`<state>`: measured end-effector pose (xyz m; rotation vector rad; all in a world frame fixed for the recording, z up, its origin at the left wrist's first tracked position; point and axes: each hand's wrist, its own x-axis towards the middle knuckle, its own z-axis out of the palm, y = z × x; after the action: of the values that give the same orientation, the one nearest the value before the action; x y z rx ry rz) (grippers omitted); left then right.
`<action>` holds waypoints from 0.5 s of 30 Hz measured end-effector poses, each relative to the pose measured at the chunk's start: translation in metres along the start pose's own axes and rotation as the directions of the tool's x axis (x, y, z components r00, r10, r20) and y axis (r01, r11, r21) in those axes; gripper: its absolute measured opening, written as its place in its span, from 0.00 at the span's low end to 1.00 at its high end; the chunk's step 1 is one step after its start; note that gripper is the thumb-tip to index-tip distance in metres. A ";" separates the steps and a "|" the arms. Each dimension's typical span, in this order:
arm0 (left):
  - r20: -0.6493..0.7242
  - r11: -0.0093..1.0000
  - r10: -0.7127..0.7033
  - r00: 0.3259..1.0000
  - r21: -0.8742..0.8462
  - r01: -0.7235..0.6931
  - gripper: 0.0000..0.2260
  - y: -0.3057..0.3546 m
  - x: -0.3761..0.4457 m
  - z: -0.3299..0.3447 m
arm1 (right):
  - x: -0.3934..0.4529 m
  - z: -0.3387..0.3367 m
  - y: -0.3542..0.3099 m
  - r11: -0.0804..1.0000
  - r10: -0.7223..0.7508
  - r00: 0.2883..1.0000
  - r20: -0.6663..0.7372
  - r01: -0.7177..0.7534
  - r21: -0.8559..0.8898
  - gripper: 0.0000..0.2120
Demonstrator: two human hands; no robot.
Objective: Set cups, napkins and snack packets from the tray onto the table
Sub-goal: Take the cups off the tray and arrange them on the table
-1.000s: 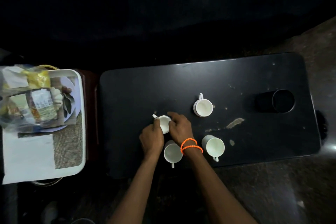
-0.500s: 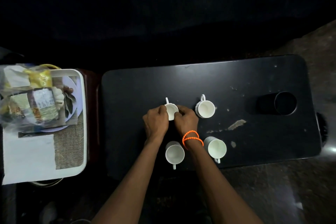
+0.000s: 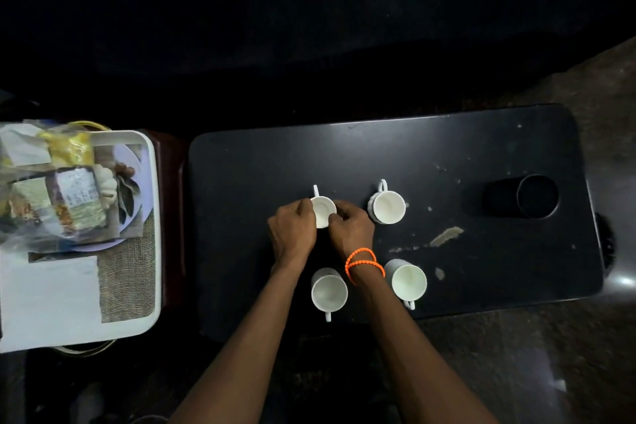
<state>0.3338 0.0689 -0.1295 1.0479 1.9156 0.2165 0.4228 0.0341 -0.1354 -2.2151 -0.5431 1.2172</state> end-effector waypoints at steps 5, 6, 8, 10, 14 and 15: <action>-0.010 1.000 0.021 1.000 0.015 -0.021 0.14 -0.018 0.006 -0.017 | -0.001 -0.007 -0.008 0.999 -0.033 0.993 -0.113 0.033 -0.005 0.19; -0.025 1.000 0.024 0.999 0.008 -0.024 0.14 -0.025 0.006 -0.024 | -0.003 -0.008 -0.011 0.998 -0.056 0.989 -0.137 0.055 -0.013 0.19; -0.052 0.999 0.031 0.998 -0.011 -0.032 0.14 -0.043 0.005 -0.040 | -0.013 -0.006 -0.018 0.993 -0.120 0.977 -0.175 0.116 -0.032 0.18; -0.075 0.999 0.033 0.997 -0.039 -0.036 0.13 -0.064 0.000 -0.058 | -0.028 0.002 -0.024 0.979 -0.201 0.960 -0.194 0.193 -0.059 0.16; -0.152 0.991 -0.031 0.988 -0.133 0.011 0.11 -0.105 -0.012 -0.095 | -0.063 0.034 -0.038 0.944 -0.330 0.937 -0.117 0.324 -0.069 0.18; -0.173 0.986 -0.055 0.983 -0.163 0.026 0.11 -0.113 -0.014 -0.105 | -0.072 0.045 -0.041 0.936 -0.348 0.934 -0.079 0.343 -0.078 0.18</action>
<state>0.1891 0.0140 -0.1200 0.9062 2.0385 0.4459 0.3443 0.0360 -0.0835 -2.0994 -0.9015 0.9209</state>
